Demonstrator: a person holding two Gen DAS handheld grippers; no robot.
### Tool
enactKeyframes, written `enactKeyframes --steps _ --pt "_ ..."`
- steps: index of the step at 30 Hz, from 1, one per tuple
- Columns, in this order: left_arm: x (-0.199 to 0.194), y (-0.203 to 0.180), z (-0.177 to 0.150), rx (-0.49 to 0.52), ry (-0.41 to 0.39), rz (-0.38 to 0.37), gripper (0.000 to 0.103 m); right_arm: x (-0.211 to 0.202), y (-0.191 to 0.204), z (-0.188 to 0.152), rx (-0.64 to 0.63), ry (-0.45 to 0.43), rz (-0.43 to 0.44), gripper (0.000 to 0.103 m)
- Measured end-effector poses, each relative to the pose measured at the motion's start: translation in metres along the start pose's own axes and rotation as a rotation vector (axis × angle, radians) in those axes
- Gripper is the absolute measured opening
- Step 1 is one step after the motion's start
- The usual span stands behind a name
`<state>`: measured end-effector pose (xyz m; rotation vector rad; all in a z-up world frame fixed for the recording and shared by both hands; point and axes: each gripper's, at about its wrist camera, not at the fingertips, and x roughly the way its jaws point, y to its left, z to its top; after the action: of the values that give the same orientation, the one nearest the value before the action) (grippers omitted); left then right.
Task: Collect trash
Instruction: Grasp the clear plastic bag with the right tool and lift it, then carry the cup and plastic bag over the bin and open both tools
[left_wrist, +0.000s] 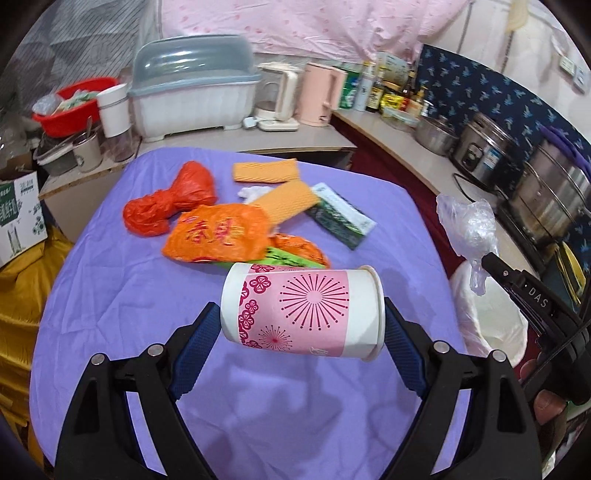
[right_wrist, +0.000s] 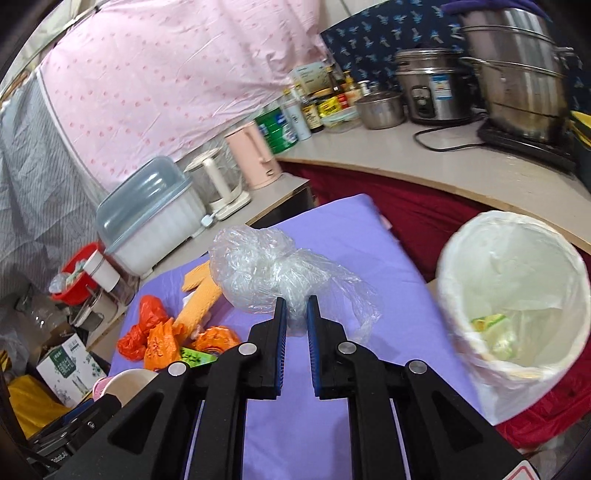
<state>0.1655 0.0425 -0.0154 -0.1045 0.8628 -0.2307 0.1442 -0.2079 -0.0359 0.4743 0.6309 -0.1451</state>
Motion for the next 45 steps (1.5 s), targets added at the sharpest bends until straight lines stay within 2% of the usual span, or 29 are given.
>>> enactKeyframes --steps 11,20,25,29,37,45 --pt "-0.001 -0.11 -0.016 0.163 0.007 -0.1 0.081 -0.057 -0.107 -0.007 0.113 -0.049 -0.115 0.011" --pt "0.014 -0.2 -0.024 0.279 0.022 -0.204 0.081 -0.08 -0.189 -0.014 0.209 -0.067 -0.244 0.011" --pt "0.033 -0.249 -0.029 0.339 0.051 -0.288 0.081 -0.086 -0.22 -0.014 0.236 -0.078 -0.298 0.011" --pt "0.05 -0.283 -0.035 0.386 0.065 -0.309 0.081 -0.092 -0.241 -0.016 0.263 -0.089 -0.323 0.011" --pt "0.088 -0.323 -0.034 0.42 0.098 -0.367 0.081 -0.093 -0.267 -0.016 0.302 -0.09 -0.358 0.011" --pt "0.118 -0.325 -0.025 0.342 0.156 -0.39 0.082 -0.079 -0.267 -0.007 0.296 -0.08 -0.353 0.011"
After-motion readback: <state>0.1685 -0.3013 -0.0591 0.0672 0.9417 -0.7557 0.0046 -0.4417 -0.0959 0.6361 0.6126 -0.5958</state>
